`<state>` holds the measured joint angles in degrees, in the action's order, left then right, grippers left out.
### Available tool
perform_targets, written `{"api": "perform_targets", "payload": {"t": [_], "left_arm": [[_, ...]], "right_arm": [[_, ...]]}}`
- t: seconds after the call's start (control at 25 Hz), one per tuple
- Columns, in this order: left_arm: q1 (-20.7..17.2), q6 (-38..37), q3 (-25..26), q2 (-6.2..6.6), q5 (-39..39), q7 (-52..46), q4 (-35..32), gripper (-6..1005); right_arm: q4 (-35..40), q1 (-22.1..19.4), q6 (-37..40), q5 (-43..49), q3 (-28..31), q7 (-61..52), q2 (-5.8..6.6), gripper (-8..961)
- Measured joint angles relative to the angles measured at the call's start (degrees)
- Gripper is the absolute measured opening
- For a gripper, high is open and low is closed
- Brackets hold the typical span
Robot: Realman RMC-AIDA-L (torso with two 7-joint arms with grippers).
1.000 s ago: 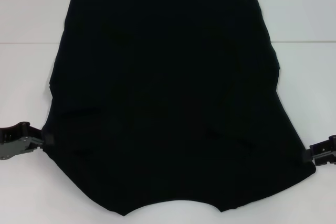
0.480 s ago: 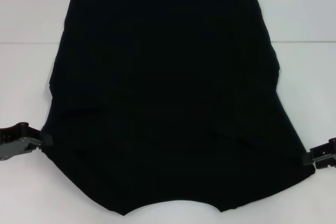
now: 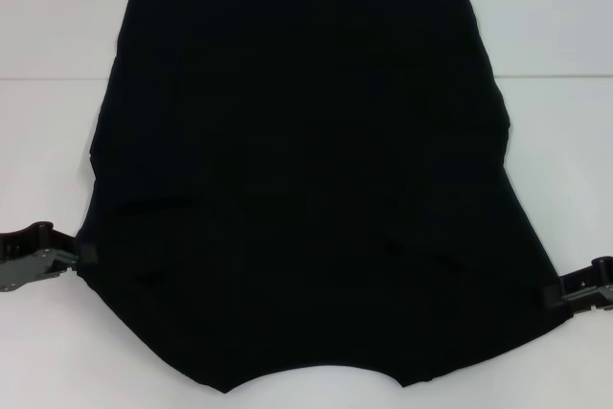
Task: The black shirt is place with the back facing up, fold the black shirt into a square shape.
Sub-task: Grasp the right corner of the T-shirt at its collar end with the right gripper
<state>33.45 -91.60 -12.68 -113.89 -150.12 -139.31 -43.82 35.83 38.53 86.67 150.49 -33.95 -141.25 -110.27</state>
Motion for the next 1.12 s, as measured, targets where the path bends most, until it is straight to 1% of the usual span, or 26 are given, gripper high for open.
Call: {"api": "perform_targets", "payload": {"t": [0.4,0.6,0.72,1.12], "left_arm": [[0.0,0.5,0.3,0.08,0.0,0.0,0.3,55],[0.1,0.8,0.3,0.13,0.0,0.0,0.5,55],[0.2,1.1,0.3,0.20,0.0,0.0,0.9,55],[0.0,1.3,0.3,0.25,0.0,0.0,1.1,55]], "right_arm": [[0.0,0.2,-0.3,0.3,-0.7,-0.1,-0.71,497],[1.4,-0.5,0.4,0.7,-0.2,-1.4,-0.22,489],[1.4,-0.7,0.4,0.7,-0.5,-1.5,-0.15,485],[1.0,0.6,-0.4,0.7,-0.8,-1.5,-1.06,470]]}}
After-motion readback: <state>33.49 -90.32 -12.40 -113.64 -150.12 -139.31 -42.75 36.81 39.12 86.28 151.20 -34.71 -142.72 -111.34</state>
